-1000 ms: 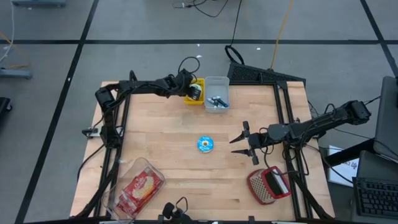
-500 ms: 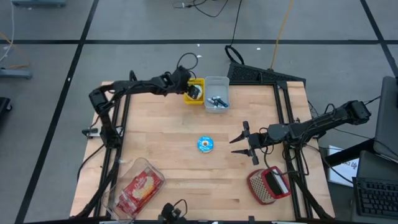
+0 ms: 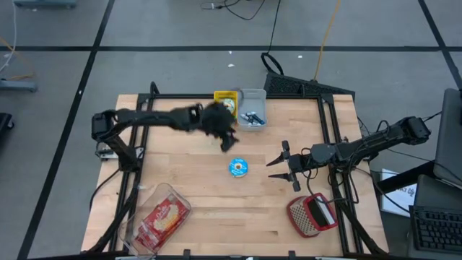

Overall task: Pick & Place Food Item
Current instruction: Put the blue donut into the yellow basket

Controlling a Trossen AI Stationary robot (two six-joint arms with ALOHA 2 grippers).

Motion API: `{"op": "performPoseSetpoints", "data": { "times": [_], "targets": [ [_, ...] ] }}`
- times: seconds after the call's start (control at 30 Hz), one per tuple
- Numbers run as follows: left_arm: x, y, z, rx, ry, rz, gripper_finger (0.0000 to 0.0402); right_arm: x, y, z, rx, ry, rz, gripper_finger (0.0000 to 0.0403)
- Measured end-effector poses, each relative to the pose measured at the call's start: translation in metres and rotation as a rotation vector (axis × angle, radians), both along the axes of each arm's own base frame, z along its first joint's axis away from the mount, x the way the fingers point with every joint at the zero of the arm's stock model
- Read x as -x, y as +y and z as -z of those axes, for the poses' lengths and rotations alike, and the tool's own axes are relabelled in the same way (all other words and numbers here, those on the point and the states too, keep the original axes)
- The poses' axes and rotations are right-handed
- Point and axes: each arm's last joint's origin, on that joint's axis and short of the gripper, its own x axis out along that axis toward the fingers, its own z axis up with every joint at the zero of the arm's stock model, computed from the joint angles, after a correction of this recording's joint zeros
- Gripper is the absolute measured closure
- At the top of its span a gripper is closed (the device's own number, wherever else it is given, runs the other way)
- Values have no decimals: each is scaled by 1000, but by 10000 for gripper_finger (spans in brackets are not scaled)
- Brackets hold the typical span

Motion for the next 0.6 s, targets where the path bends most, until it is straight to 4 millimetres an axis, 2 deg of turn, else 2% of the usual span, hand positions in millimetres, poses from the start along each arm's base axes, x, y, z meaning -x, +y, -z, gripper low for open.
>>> {"op": "performPoseSetpoints", "data": {
  "times": [0.17, 0.3, 0.43, 0.6],
  "targets": [
    [-15, -50, 17, -154, 69, 75, 167, 0, 0, 0, 0, 0, 0, 232],
    [-23, -76, 35, -228, 122, 104, 167, 0, 0, 0, 0, 0, 0, 232],
    [-29, -86, 58, -228, 182, 104, 167, 0, 0, 0, -1, -3, 0, 232],
    [-37, -81, 86, -184, 246, 52, 167, 0, 0, -2, -4, -15, 0, 232]
  ]
}}
